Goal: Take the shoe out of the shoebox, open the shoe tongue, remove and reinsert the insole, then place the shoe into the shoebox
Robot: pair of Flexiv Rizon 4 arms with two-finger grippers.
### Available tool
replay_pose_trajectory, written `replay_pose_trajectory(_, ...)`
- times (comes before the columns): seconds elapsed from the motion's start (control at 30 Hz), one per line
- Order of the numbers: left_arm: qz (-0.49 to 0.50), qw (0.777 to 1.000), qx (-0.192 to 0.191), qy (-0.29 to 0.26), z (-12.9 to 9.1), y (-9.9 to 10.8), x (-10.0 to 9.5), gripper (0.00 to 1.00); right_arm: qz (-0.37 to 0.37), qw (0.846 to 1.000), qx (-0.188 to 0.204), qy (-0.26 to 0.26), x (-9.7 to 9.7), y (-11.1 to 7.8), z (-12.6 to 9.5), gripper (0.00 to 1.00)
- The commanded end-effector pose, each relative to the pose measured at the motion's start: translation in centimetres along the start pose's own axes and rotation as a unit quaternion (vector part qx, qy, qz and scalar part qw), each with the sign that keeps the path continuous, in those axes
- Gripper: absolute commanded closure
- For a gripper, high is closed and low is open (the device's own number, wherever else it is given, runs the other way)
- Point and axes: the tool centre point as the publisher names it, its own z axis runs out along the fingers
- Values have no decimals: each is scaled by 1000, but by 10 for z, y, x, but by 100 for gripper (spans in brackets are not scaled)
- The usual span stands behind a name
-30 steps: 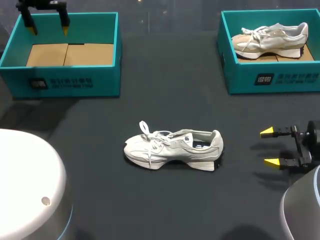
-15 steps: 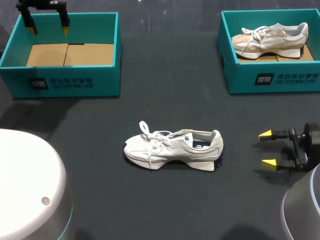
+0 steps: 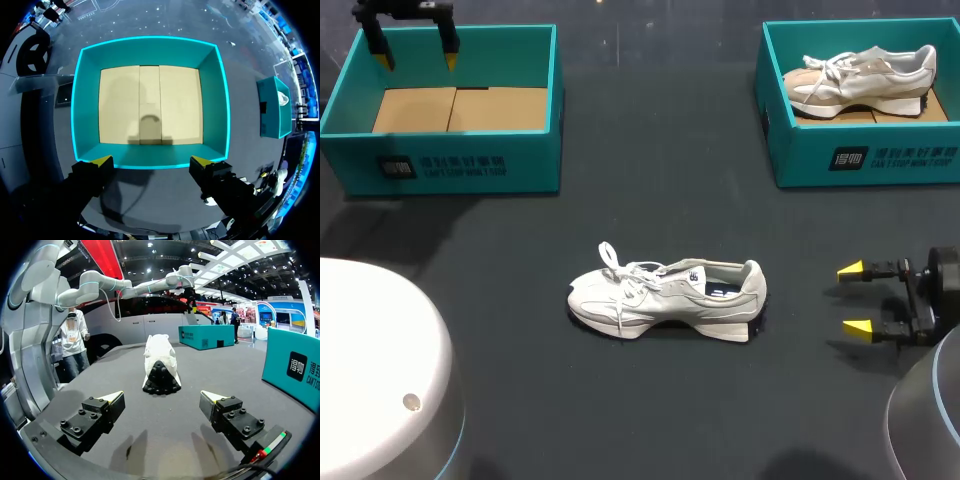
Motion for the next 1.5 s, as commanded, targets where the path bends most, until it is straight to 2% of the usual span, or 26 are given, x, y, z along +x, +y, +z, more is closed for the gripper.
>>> replay_pose_trajectory(0.03,0,1000,0,-1,0,0,0,0,0,1000,1,-1,1,0,0,0)
replay_pose_trajectory(0.33,0,1000,0,-1,0,0,0,0,0,1000,0,-2,1,0,1,0)
replay_pose_trajectory(0.4,0,1000,0,-1,0,0,0,0,9,1000,14,-19,0,0,2,0)
replay_pose_trajectory(0.47,0,1000,0,-1,0,0,0,0,6,1000,1,-22,0,1,4,0)
replay_pose_trajectory(0.6,0,1000,0,-1,0,0,0,0,18,999,25,-23,-3,2,12,0)
replay_pose_trajectory(0.87,0,1000,0,-1,0,0,0,0,10,999,16,-26,1,0,21,0)
replay_pose_trajectory(1.1,0,1000,0,-1,0,0,0,0,16,999,25,-36,8,-2,30,0)
replay_pose_trajectory(1.5,0,1000,0,-1,0,0,0,0,12,999,19,-42,4,-6,55,0)
